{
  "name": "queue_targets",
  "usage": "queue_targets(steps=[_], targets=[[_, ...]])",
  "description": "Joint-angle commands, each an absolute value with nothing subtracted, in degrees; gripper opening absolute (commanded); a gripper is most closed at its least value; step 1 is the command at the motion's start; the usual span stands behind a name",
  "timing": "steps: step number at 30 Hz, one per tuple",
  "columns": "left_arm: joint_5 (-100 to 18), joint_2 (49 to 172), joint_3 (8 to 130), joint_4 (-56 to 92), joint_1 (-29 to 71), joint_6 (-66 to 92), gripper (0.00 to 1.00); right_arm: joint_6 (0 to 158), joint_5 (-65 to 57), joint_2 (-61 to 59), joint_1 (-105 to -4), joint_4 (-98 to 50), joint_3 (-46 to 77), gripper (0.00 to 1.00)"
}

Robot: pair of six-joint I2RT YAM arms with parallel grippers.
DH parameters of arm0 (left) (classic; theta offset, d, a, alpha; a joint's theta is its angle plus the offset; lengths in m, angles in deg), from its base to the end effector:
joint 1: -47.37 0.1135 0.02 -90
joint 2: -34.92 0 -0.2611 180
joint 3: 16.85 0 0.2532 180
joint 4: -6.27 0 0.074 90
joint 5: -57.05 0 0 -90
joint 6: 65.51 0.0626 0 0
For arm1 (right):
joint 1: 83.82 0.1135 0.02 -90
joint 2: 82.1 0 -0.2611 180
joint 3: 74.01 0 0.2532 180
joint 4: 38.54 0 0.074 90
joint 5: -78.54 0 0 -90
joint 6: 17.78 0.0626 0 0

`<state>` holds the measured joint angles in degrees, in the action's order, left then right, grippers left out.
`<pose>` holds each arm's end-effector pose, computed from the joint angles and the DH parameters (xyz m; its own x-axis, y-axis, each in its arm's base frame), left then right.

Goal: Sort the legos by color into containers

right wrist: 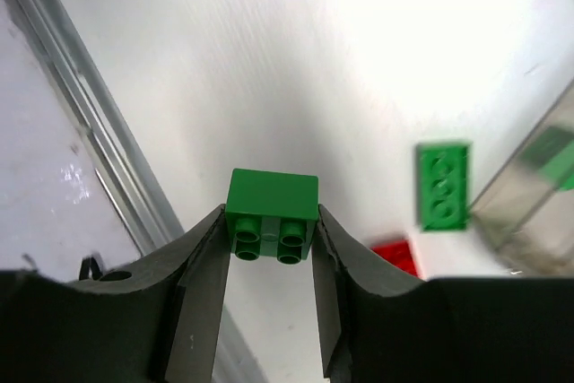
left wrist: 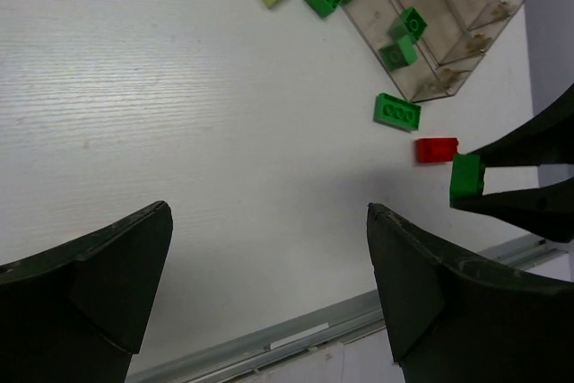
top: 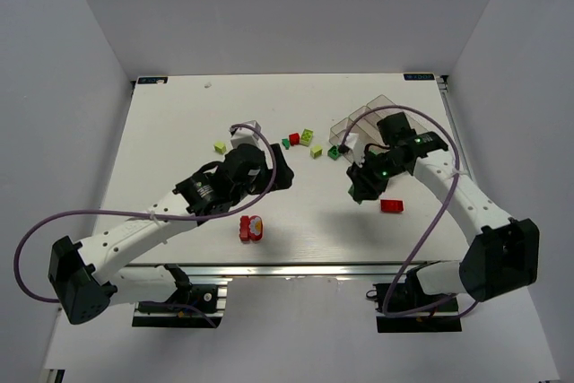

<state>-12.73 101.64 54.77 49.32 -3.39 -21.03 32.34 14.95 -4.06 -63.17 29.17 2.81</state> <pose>0.1897 -0.1981 0.2930 -0.6697 -0.2385 -0.7033 0.1100 0.9048 -0.4115 0.2389 0.1198 0.2422 -0.3716 -0.7537 -0.5420 -0.9171 0.3889 0.0880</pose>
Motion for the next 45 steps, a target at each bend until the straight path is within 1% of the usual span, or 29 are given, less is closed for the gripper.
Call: queue_targets(steps=[1,2,6,9,14,20,21,24,29,31,32,33,35,36,40,42,45], targets=[[-17.22,102.24,55.39,44.51,-3.7,-19.63,0.98,34.14,19.93,-6.42,-64.04,26.61,6.4,0.0],[-17.74,102.85,55.65,44.33,-3.61,-19.54,0.98,39.64,18.26,-6.68,-64.48,20.93,6.84,0.0],[-21.25,106.37,57.41,42.05,-3.7,-19.11,0.98,50.58,10.52,-5.99,-66.32,10.88,7.54,0.0],[-22.67,109.0,58.81,40.82,-3.61,-18.32,0.98,55.59,6.12,-4.05,-67.02,7.53,8.16,0.0],[-24.95,112.08,60.22,38.71,-3.61,-17.53,0.98,57.71,-0.03,-0.98,-68.43,3.47,7.9,0.0],[-30.04,116.39,60.66,34.75,-3.61,-15.16,0.98,58.07,-0.3,4.12,-71.07,1.98,9.13,0.0],[-30.66,116.83,60.66,34.14,-3.7,-14.37,0.98,57.98,-0.39,4.47,-71.16,1.89,9.13,0.07],[-32.42,117.71,60.58,32.38,-3.61,-10.5,0.98,57.63,-0.91,5.79,-71.42,0.84,8.87,0.15],[-35.24,117.97,61.27,30.44,-3.61,-4.26,0.98,58.16,-0.92,8.43,-72.83,-0.13,9.3,0.2],[-35.24,118.5,61.98,31.05,-3.61,-3.46,0.98,58.16,-0.74,9.39,-73.36,-0.22,9.83,0.24],[-35.24,118.94,62.24,31.23,-3.7,-3.2,0.98,58.07,-0.65,9.75,-73.44,-0.22,9.92,0.27],[-35.24,119.2,62.51,31.58,-3.61,-3.11,0.98,57.55,-0.48,9.92,-73.62,-0.14,10.09,0.37],[-35.15,119.56,62.6,31.5,-3.7,-2.93,0.98,57.02,0.31,10.36,-73.71,-0.05,10.1,0.49],[-35.24,119.73,62.42,31.06,-3.61,-2.85,0.98,56.23,0.58,10.36,-73.71,0.04,9.83,0.57],[-36.64,119.91,62.16,29.57,-3.61,0.13,0.98,53.51,3.46,9.4,-74.06,1.52,10.44,0.71],[-40.85,120.0,61.63,27.2,-3.61,3.91,0.98,51.92,5.58,8.79,-74.84,2.67,11.23,0.76],[-44.9,120.52,61.45,26.66,-3.61,8.13,0.98,42.19,14.87,7.38,-76.6,9.34,14.04,0.78]])
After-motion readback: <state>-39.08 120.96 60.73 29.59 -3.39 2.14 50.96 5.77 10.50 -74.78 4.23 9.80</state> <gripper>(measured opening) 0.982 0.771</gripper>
